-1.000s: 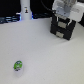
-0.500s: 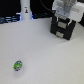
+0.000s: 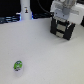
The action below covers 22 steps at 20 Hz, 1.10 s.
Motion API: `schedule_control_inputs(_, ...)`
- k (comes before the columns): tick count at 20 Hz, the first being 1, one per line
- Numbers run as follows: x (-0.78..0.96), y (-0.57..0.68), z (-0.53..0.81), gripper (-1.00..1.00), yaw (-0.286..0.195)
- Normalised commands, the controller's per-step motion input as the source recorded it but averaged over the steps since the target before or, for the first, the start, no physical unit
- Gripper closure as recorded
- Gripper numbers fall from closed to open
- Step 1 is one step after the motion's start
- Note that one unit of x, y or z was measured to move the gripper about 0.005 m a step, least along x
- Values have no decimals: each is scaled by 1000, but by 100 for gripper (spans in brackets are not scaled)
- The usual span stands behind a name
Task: Open the kcup holder, insert the kcup into the holder, and close the kcup holder
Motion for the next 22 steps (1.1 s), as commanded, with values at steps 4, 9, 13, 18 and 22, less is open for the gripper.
schedule_control_inputs(4, 943, -360, 150, 100, -56)
schedule_control_inputs(9, 952, -380, 157, 100, -55)
schedule_control_inputs(13, 925, -402, 145, 100, -56)
schedule_control_inputs(18, 913, -421, 107, 100, -60)
schedule_control_inputs(22, 897, -451, 85, 100, -63)
